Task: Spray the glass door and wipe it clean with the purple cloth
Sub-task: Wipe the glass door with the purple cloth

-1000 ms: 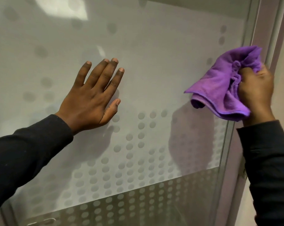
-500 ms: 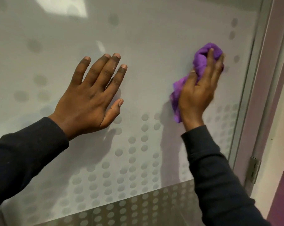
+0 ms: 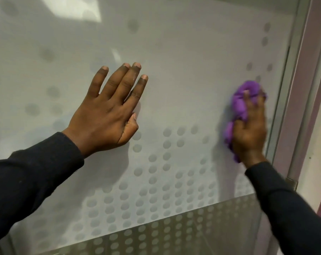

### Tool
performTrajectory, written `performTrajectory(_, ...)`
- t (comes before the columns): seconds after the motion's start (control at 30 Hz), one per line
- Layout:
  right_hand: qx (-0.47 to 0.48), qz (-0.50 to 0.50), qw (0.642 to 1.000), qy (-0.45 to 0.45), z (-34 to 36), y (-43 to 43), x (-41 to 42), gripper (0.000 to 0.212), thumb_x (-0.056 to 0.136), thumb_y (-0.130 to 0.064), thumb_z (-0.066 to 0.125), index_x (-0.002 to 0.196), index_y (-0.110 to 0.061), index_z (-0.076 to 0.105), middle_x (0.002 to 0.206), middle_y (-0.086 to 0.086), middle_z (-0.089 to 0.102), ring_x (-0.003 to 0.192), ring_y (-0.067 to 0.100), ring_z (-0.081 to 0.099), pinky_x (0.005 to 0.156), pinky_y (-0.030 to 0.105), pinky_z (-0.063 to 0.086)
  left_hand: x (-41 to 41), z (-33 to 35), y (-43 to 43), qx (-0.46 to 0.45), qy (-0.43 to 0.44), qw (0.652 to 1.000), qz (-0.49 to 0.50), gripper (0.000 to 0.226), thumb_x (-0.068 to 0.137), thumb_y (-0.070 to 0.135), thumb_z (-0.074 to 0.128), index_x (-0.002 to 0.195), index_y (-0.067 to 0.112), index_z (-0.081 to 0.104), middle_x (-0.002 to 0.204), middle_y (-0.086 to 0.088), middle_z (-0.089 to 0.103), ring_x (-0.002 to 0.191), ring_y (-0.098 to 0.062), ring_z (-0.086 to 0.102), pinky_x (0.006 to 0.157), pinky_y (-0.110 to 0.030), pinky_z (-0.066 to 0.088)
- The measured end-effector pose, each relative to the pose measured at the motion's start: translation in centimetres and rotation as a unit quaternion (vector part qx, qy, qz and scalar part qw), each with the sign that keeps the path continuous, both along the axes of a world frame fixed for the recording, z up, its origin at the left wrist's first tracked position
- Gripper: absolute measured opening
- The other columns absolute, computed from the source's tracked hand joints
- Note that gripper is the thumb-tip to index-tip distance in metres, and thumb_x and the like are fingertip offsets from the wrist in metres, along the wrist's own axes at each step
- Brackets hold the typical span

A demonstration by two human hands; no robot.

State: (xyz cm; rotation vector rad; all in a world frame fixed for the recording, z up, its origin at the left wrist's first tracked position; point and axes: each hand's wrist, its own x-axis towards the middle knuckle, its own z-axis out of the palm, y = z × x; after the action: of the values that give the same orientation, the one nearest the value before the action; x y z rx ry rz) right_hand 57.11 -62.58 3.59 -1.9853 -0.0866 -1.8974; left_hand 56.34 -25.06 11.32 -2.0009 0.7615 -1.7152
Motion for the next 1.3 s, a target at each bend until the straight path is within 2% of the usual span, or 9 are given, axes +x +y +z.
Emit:
performTrajectory(0.17, 0.164, 0.005, 0.986, 0.017, -0.6, -6.3, -0.4, 0.061, 0.100, -0.022, 0.038, 0.160, -0.030, 0.028, 0.170, 0.002, 0.019, 0.153, 0.024, 0.027, 0.120, 0.028, 0.028, -0.1, -0.1, 0.0, -0.003, 0.008, 1.000, 0.002, 0.072, 0.097, 0.038, 0.022, 0.160, 0.004, 0.018, 0.167, -0.022, 0.014, 0.155, -0.036, 0.016, 0.124, -0.058, 0.014)
performTrajectory(0.4, 0.253, 0.034, 0.967, -0.007, -9.0, 7.4, -0.5, 0.062, 0.094, -0.021, 0.039, 0.155, -0.033, 0.036, 0.168, 0.010, 0.024, 0.153, 0.027, 0.026, 0.108, 0.022, 0.032, -0.3, -0.1, -0.1, -0.006, 0.015, 1.000, 0.000, 0.073, 0.096, 0.038, 0.023, 0.160, 0.004, 0.018, 0.167, -0.023, 0.015, 0.154, -0.038, 0.017, 0.123, -0.057, 0.014)
performTrajectory(0.47, 0.175, 0.089, 0.980, 0.018, -11.1, 14.3, -0.8, 0.060, 0.099, -0.030, 0.037, 0.158, -0.041, 0.027, 0.170, 0.002, 0.018, 0.155, 0.023, 0.023, 0.120, 0.035, 0.033, -0.2, -0.1, -0.1, -0.005, 0.017, 1.000, -0.003, 0.073, 0.096, 0.038, 0.024, 0.160, 0.004, 0.018, 0.167, -0.023, 0.016, 0.154, -0.038, 0.018, 0.123, -0.057, 0.014)
performTrajectory(0.6, -0.204, 0.105, 0.972, 0.054, -15.0, 20.5, -1.0, 0.068, 0.100, -0.033, 0.052, 0.161, -0.025, 0.024, 0.171, 0.011, 0.013, 0.156, 0.035, 0.020, 0.126, 0.053, 0.018, -0.3, 0.0, 0.0, -0.006, 0.022, 1.000, -0.007, 0.073, 0.096, 0.038, 0.025, 0.160, 0.005, 0.017, 0.166, -0.024, 0.016, 0.154, -0.039, 0.017, 0.124, -0.057, 0.013)
performTrajectory(0.7, -0.258, 0.082, 0.962, 0.023, -14.6, 15.8, -0.5, 0.070, 0.097, -0.033, 0.058, 0.160, -0.024, 0.030, 0.170, 0.010, 0.015, 0.156, 0.032, 0.022, 0.126, 0.050, 0.020, -0.5, 0.0, 0.0, -0.008, 0.029, 1.000, -0.007, 0.074, 0.095, 0.037, 0.028, 0.160, 0.005, 0.016, 0.166, -0.024, 0.016, 0.154, -0.039, 0.017, 0.123, -0.058, 0.014)
performTrajectory(0.83, 0.012, 0.041, 0.996, 0.077, -15.2, 5.1, -0.6, 0.060, 0.097, -0.024, 0.047, 0.156, -0.026, 0.035, 0.169, 0.003, 0.020, 0.155, 0.027, 0.023, 0.118, 0.052, 0.037, -0.6, 0.0, -0.1, -0.010, 0.037, 0.999, -0.004, 0.074, 0.095, 0.036, 0.028, 0.161, 0.005, 0.015, 0.166, -0.023, 0.015, 0.154, -0.039, 0.016, 0.123, -0.059, 0.012)
performTrajectory(0.93, 0.255, 0.012, 0.962, 0.094, -16.9, 0.6, -1.8, 0.065, 0.098, -0.014, 0.044, 0.159, -0.030, 0.029, 0.170, 0.000, 0.013, 0.149, 0.029, 0.033, 0.104, 0.048, 0.049, -0.7, 0.0, -0.2, -0.010, 0.041, 0.999, -0.002, 0.074, 0.095, 0.036, 0.028, 0.161, 0.005, 0.014, 0.167, -0.023, 0.014, 0.154, -0.039, 0.015, 0.123, -0.059, 0.011)
performTrajectory(1.07, 0.436, 0.015, 0.898, 0.052, -17.9, 4.3, -1.8, 0.057, 0.101, -0.010, 0.040, 0.157, -0.012, 0.033, 0.168, 0.019, 0.017, 0.154, 0.035, 0.022, 0.119, 0.046, 0.033, -0.6, 0.0, -0.1, -0.009, 0.042, 0.999, 0.004, 0.075, 0.095, 0.037, 0.028, 0.161, 0.006, 0.012, 0.167, -0.023, 0.013, 0.155, -0.038, 0.014, 0.124, -0.059, 0.012)
performTrajectory(1.3, 0.284, 0.092, 0.952, 0.065, -14.1, 21.8, -2.4, 0.064, 0.098, -0.026, 0.040, 0.161, -0.023, 0.027, 0.172, 0.005, 0.000, 0.159, 0.027, 0.006, 0.125, 0.053, 0.021, -1.1, 0.3, 0.1, -0.009, 0.049, 0.999, -0.012, 0.075, 0.093, 0.036, 0.035, 0.160, 0.005, 0.022, 0.166, -0.022, 0.020, 0.154, -0.037, 0.021, 0.124, -0.056, 0.016)
